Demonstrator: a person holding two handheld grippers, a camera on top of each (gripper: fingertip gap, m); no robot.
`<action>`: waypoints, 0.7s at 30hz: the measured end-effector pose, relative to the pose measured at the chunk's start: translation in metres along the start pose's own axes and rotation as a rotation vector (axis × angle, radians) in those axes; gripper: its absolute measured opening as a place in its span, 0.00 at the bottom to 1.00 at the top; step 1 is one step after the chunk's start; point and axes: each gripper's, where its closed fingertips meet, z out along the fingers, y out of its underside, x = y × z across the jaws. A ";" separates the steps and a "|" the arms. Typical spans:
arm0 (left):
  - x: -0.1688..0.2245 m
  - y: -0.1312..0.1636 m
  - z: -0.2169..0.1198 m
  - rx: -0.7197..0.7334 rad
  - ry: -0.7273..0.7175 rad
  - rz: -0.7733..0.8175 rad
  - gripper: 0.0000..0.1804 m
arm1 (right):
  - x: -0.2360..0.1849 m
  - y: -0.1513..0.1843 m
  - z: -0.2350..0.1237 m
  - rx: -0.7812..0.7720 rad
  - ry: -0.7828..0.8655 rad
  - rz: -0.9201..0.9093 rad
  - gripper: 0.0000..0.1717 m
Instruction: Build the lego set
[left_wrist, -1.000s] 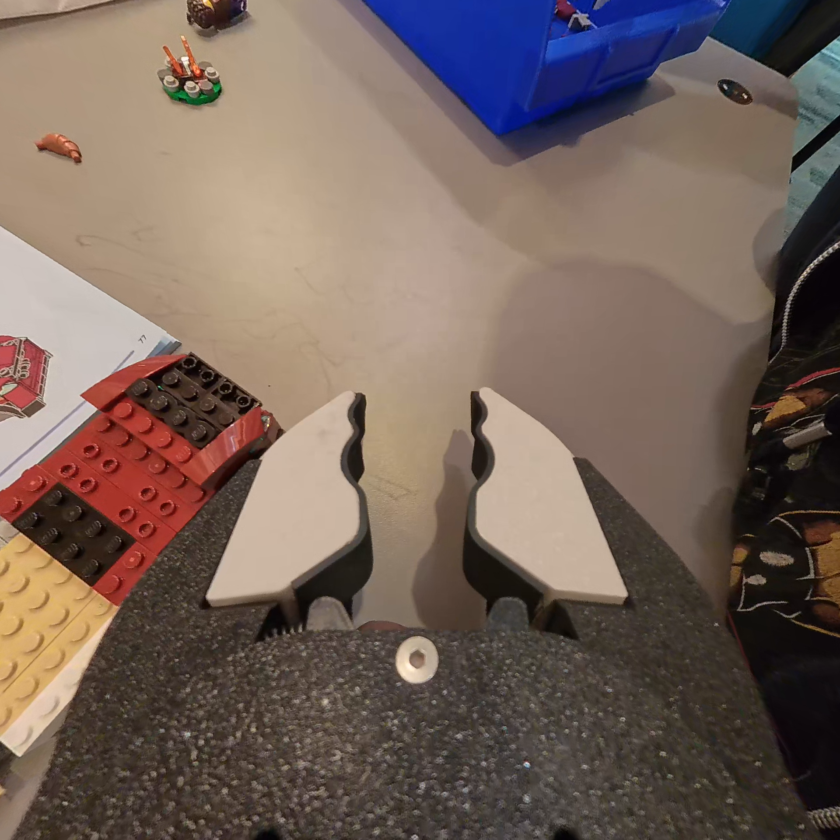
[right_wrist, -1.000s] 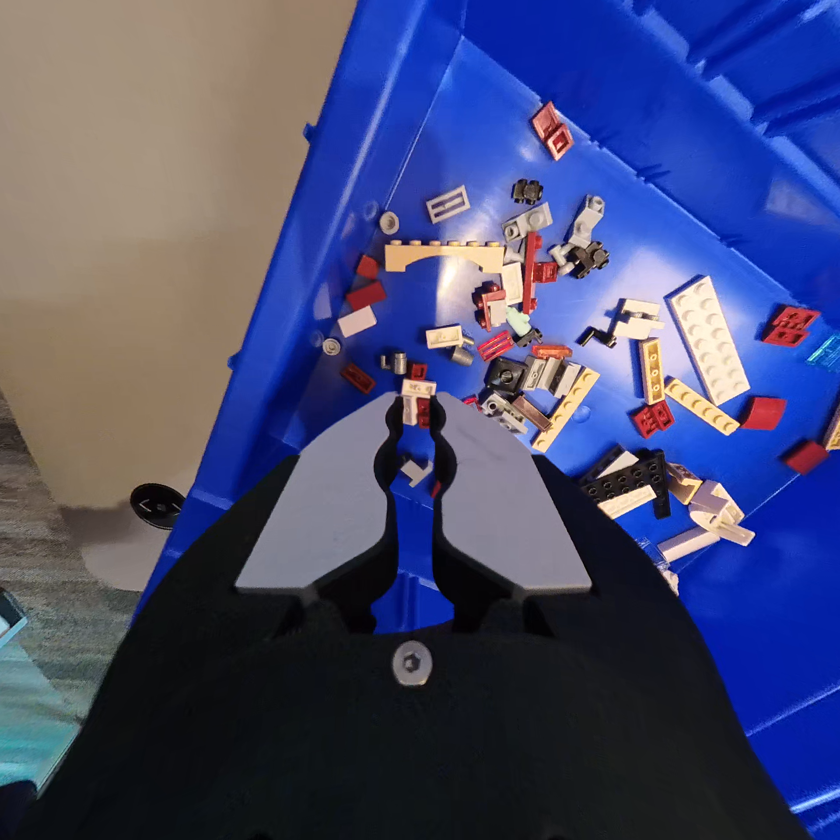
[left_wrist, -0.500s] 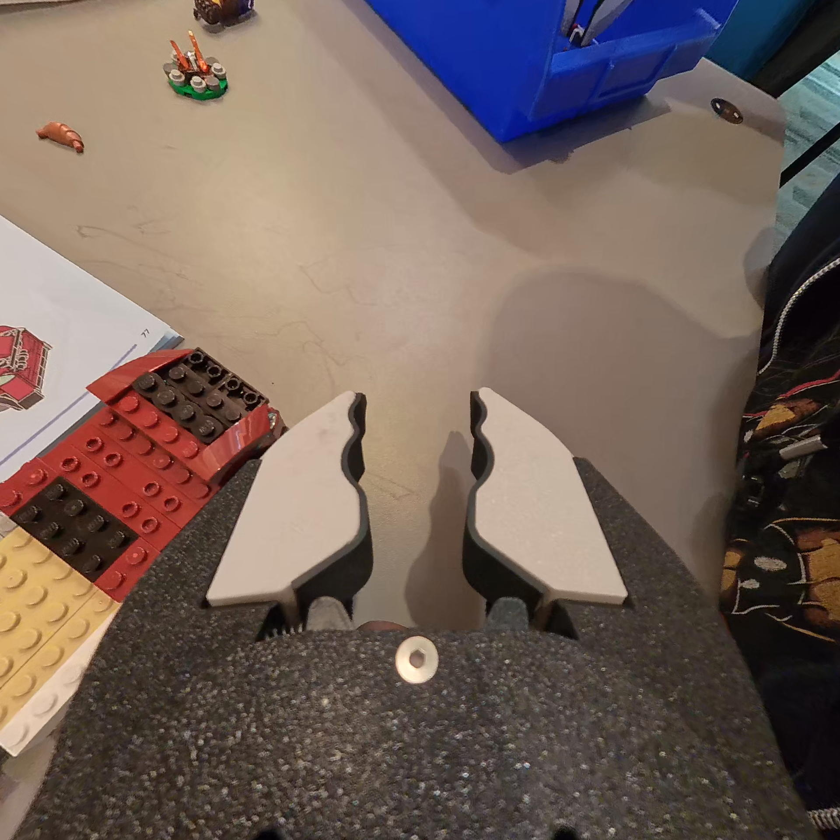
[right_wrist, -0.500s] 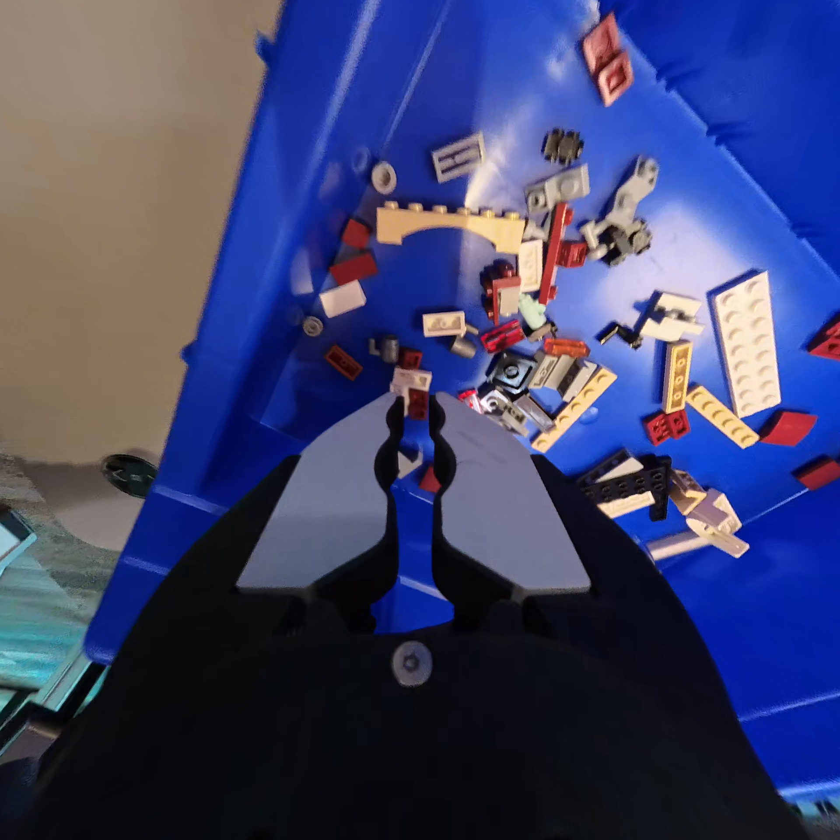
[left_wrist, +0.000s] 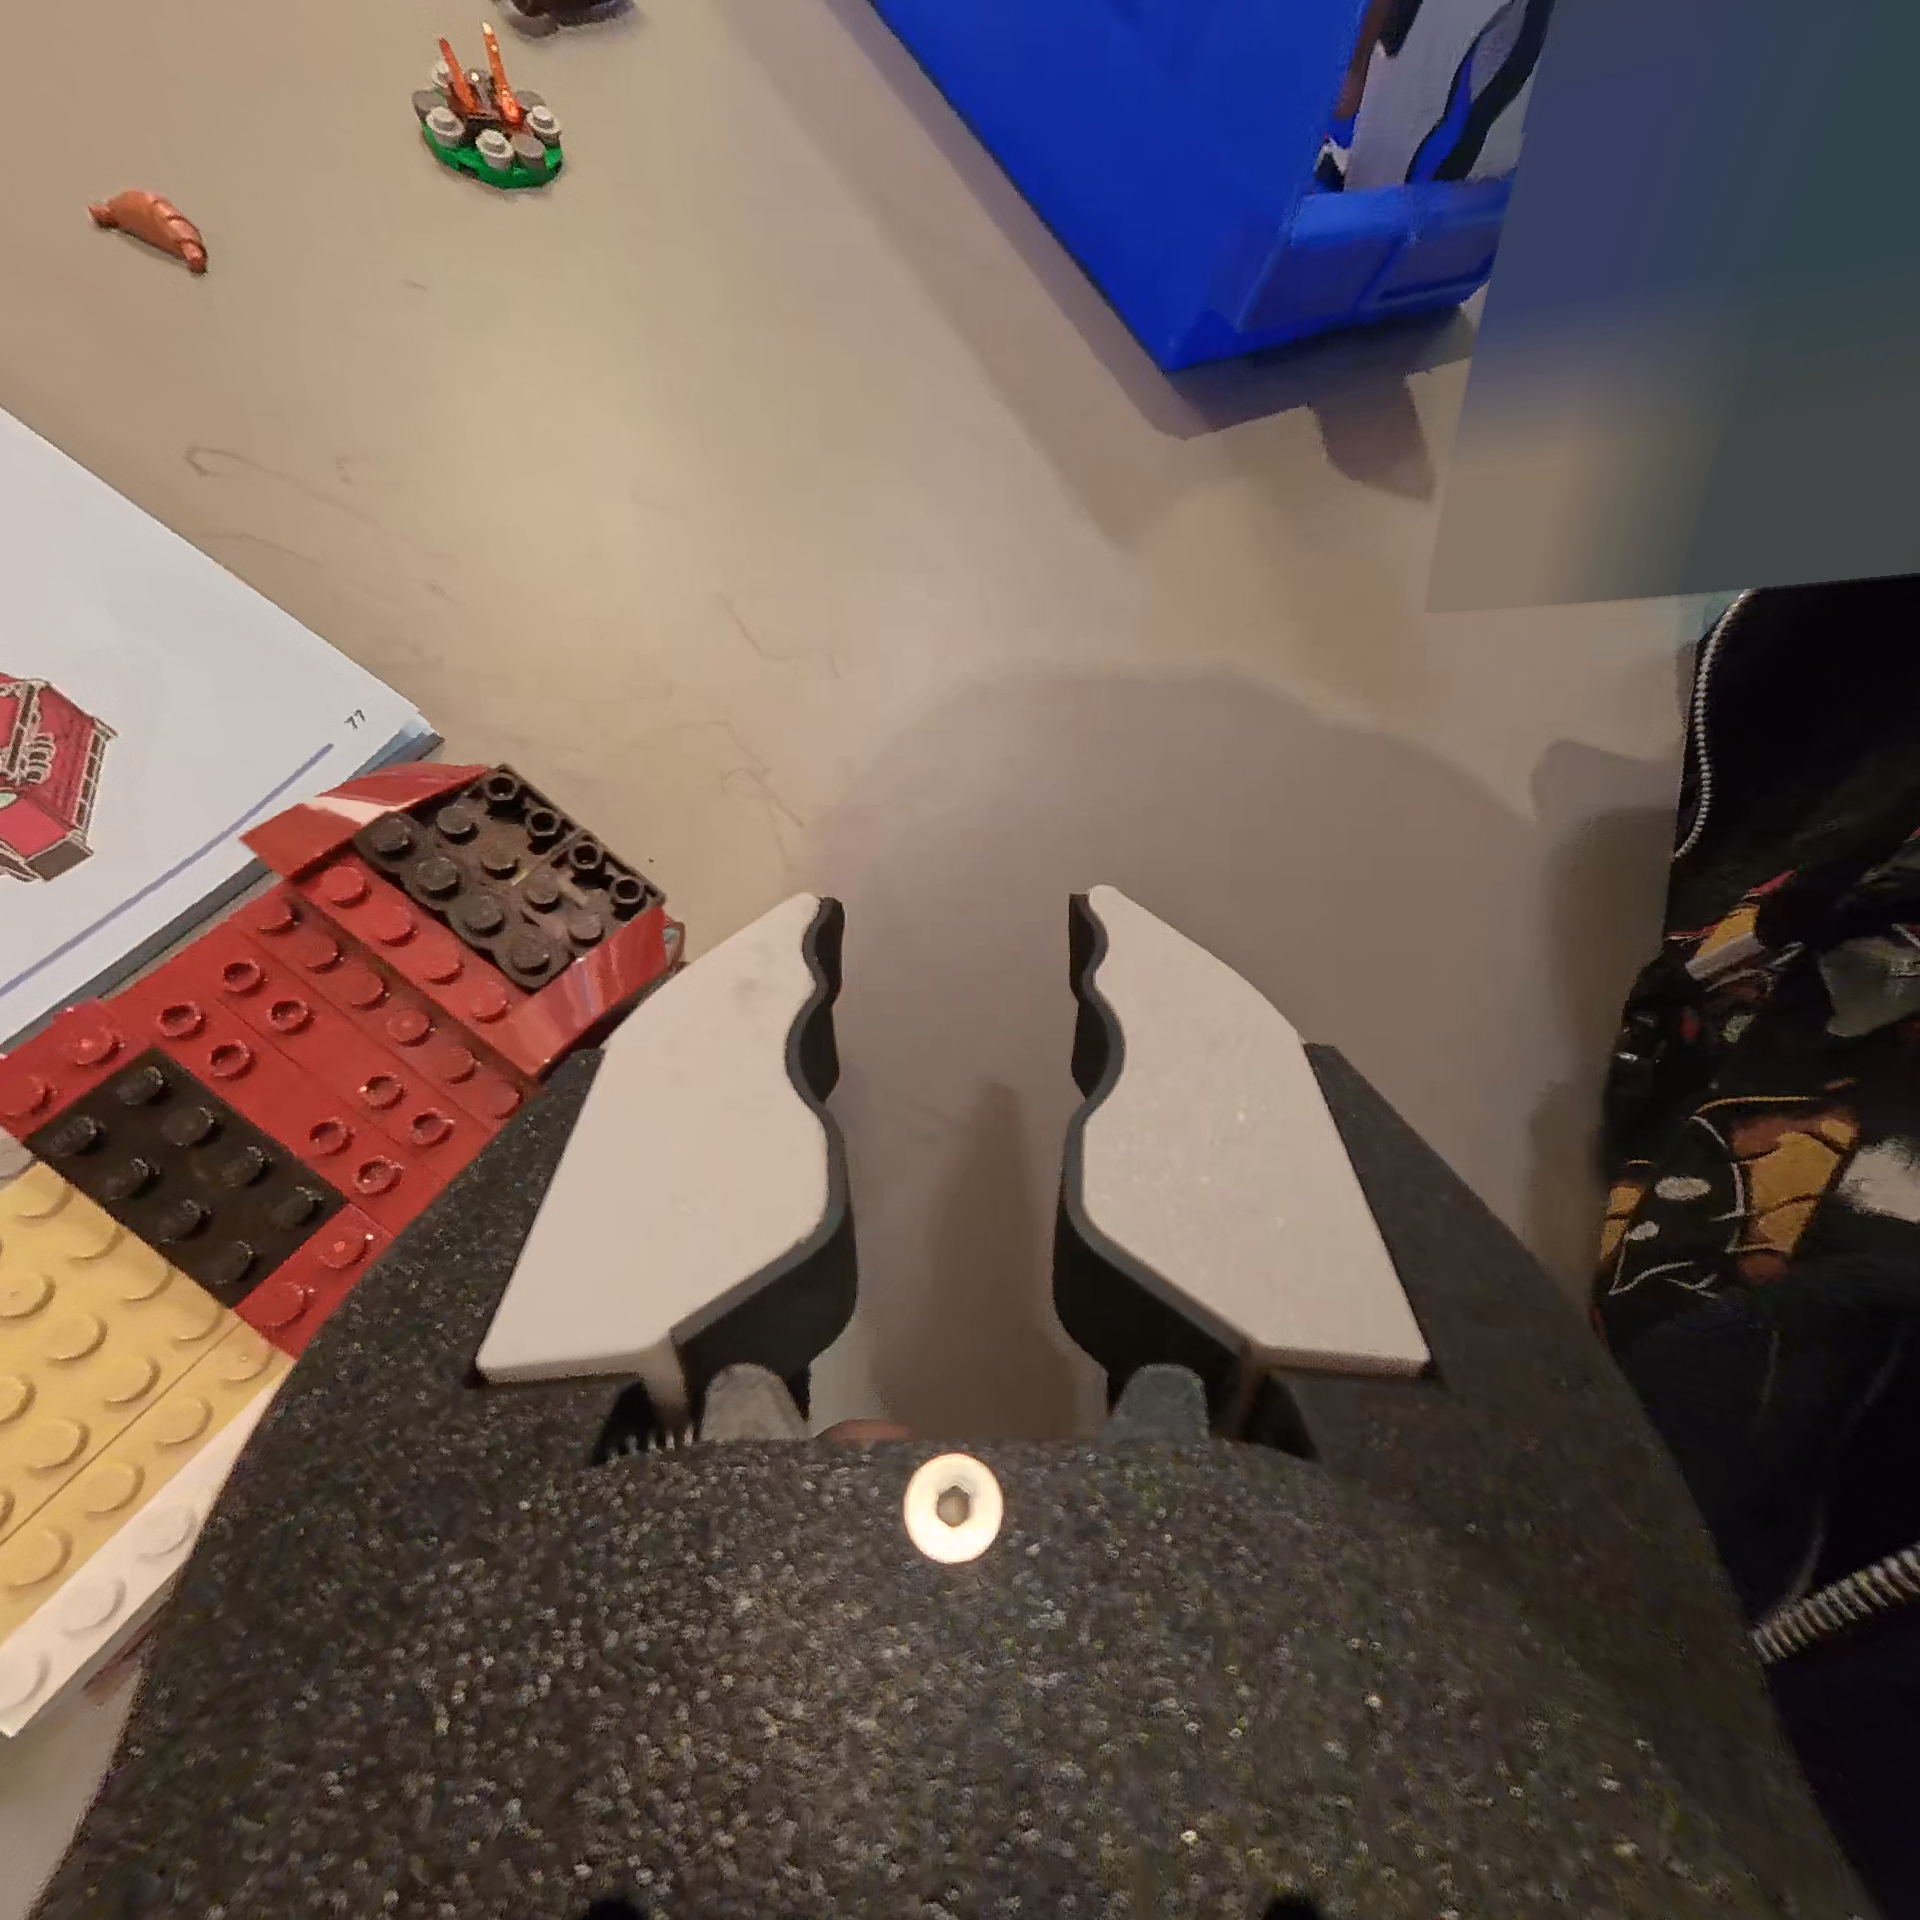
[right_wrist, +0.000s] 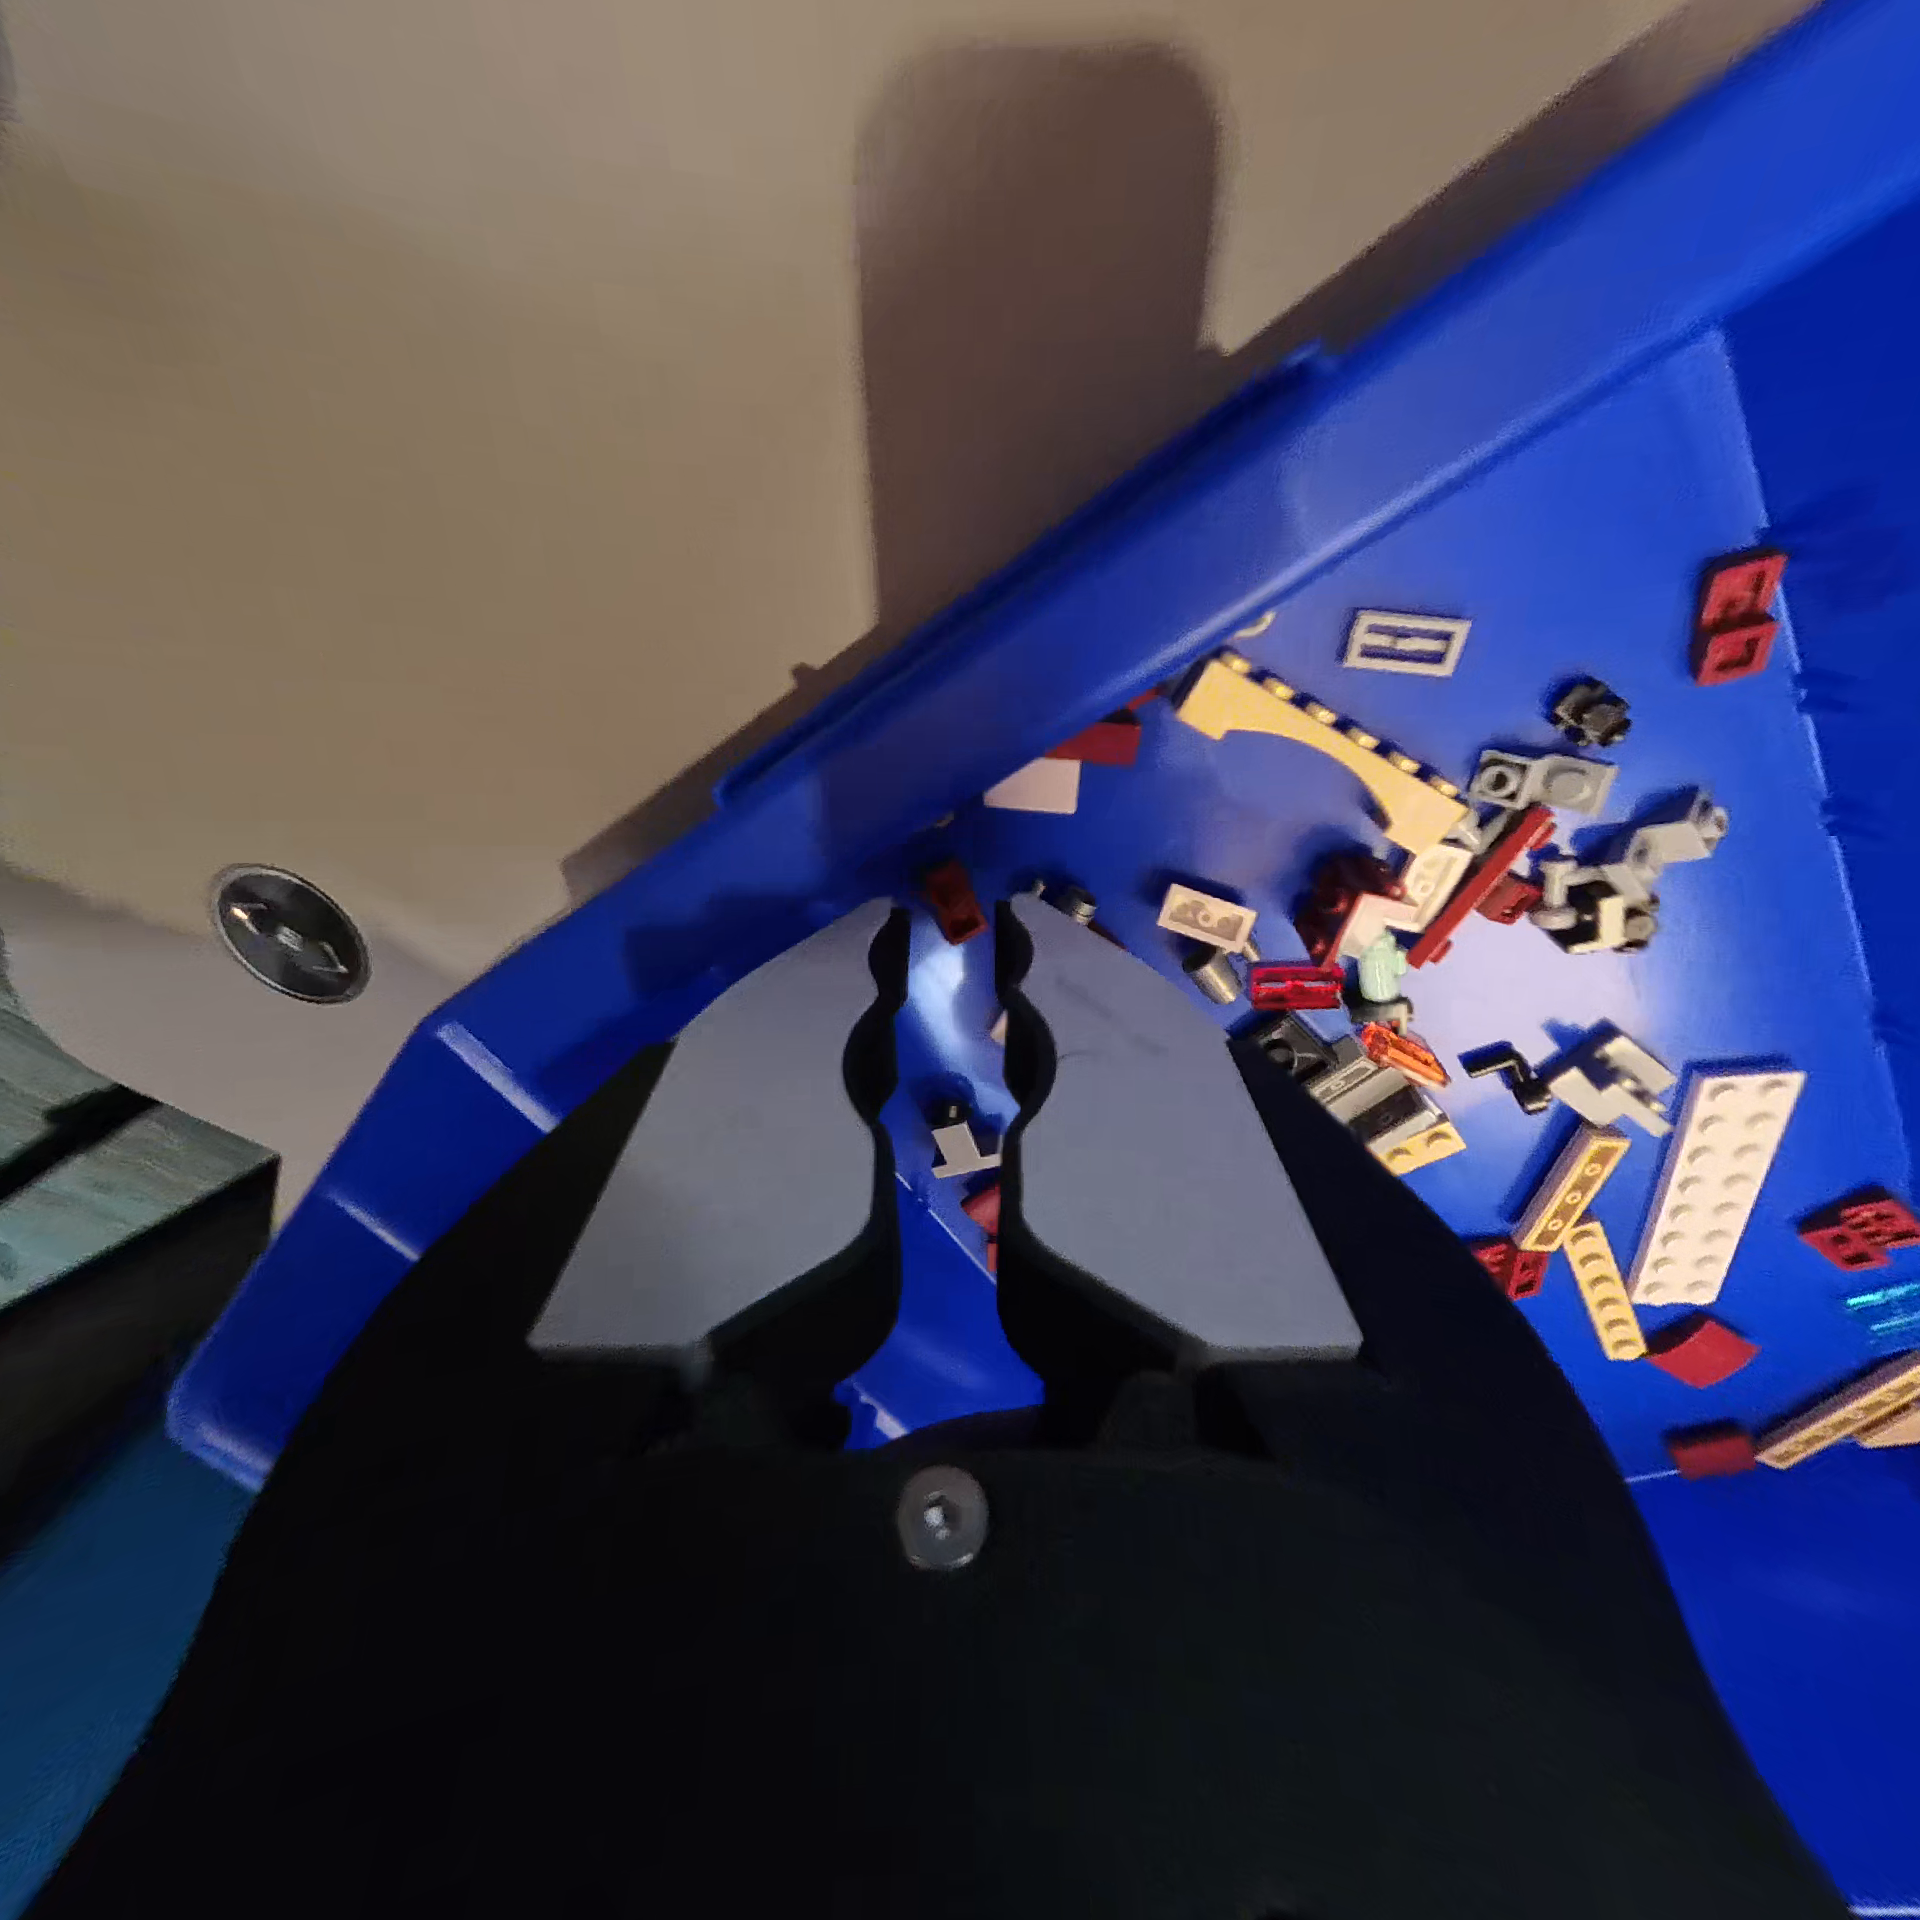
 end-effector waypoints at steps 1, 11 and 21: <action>-0.001 -0.001 -0.001 0.006 0.001 -0.012 0.24 | -0.001 0.003 0.003 -0.017 0.001 -0.023 0.10; -0.006 -0.002 -0.002 0.014 -0.015 -0.045 0.23 | 0.005 0.001 0.007 -0.013 0.068 -0.099 0.05; -0.005 -0.001 -0.001 0.014 -0.012 -0.033 0.23 | 0.028 -0.008 -0.049 0.024 0.389 0.063 0.05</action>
